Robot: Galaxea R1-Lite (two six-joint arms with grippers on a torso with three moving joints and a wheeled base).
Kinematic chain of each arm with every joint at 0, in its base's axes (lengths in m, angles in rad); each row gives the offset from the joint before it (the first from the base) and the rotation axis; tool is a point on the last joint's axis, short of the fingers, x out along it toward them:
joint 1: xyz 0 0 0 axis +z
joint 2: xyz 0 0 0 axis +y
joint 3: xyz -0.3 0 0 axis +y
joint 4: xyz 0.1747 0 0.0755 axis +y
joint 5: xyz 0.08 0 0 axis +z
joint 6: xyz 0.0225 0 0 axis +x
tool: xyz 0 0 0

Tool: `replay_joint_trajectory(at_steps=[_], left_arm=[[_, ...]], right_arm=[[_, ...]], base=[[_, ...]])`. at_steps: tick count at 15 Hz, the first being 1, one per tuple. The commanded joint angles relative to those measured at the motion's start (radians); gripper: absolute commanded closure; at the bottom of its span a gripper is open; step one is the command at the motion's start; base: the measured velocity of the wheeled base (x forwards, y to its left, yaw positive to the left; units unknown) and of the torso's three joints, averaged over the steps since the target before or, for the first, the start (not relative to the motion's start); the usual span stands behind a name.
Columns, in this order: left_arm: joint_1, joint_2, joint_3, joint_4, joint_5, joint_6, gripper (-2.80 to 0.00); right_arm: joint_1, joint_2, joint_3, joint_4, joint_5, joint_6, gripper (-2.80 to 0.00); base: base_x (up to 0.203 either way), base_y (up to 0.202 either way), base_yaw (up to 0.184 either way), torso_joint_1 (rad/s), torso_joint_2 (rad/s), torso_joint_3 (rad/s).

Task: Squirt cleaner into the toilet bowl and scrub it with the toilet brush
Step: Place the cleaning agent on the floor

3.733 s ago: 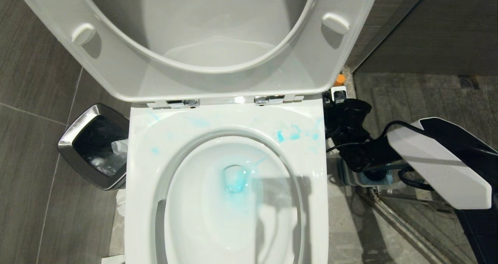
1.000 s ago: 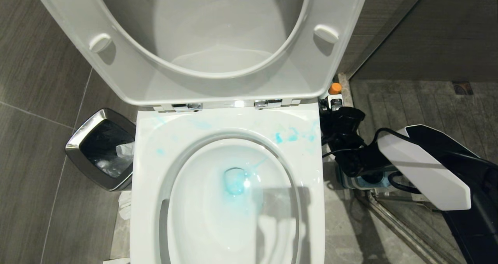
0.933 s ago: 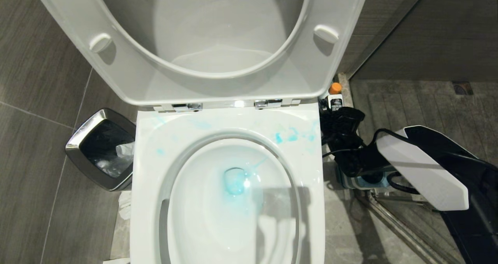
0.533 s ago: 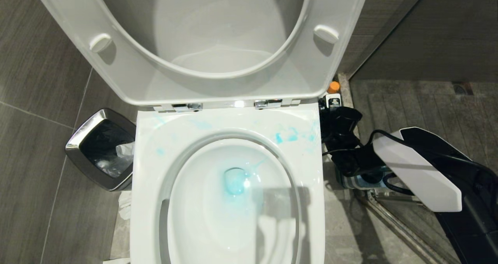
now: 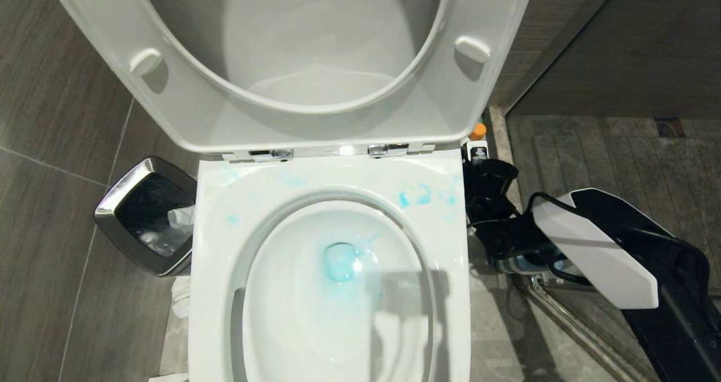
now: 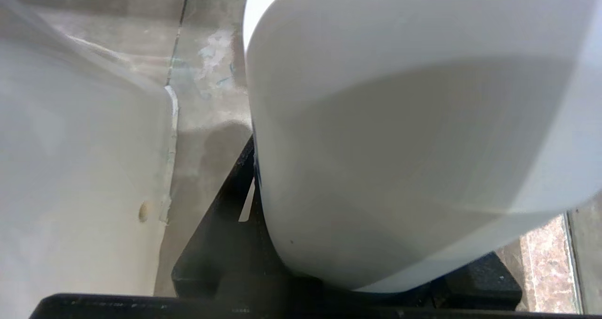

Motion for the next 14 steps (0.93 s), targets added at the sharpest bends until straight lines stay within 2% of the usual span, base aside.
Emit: replay_joint_trajectory(at_steps=[1, 3, 6, 14], left_arm=[[0.0, 0.001, 0.002, 0.0, 0.001, 0.0, 0.0], [0.0, 0.001, 0.002, 0.0, 0.001, 0.0, 0.0], [0.0, 0.001, 0.002, 0.0, -0.001, 0.001, 0.0], [0.0, 0.001, 0.002, 0.0, 0.001, 0.001, 0.0]], right_arm=[[0.0, 0.03, -0.041, -0.006, -0.001, -0.001, 0.0], [0.0, 0.058, -0.091, -0.007, 0.0, -0.001, 0.0], [0.0, 0.063, -0.087, -0.054, -0.001, -0.003, 0.0], [0.0, 0.06, 0.015, -0.112, 0.007, -0.043, 0.0]], base=[[0.0, 0.0, 0.0, 0.0, 0.0, 0.0], [0.0, 0.0, 0.0, 0.0, 0.0, 0.0], [0.0, 0.0, 0.0, 0.0, 0.0, 0.0], [0.0, 0.0, 0.0, 0.0, 0.0, 0.0]])
